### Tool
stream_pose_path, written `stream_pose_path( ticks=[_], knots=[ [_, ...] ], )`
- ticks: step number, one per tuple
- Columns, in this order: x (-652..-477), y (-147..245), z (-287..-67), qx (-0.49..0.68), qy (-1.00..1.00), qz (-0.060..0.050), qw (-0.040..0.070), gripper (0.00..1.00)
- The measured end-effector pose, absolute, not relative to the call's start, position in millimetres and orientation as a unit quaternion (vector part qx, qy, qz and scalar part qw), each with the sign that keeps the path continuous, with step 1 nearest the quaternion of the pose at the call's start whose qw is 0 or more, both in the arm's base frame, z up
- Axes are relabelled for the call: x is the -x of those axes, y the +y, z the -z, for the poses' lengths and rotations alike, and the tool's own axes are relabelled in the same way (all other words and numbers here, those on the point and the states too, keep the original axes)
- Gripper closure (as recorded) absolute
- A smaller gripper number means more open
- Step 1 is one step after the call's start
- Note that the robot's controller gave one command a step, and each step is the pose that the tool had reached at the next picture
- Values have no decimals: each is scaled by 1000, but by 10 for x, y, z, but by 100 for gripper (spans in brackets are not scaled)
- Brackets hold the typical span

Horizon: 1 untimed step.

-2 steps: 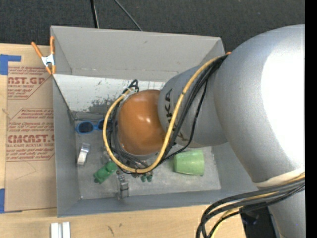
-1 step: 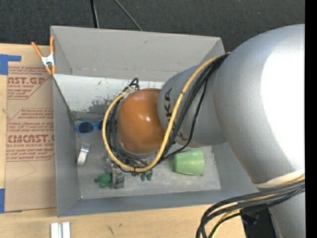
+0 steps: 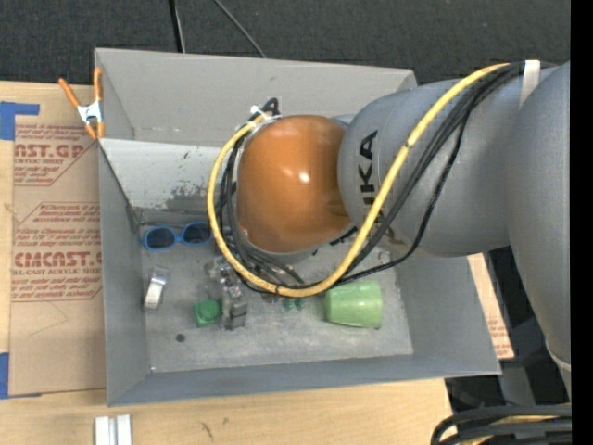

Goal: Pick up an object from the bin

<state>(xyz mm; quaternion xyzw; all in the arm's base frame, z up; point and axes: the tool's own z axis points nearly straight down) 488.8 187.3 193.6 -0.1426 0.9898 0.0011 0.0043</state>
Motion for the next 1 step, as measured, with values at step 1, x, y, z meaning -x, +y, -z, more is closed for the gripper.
stream_pose_path(
  ticks=[1],
  knots=[
    [-4946, 1663, -2577, 435, 900, 0, 3, 100]
  ],
)
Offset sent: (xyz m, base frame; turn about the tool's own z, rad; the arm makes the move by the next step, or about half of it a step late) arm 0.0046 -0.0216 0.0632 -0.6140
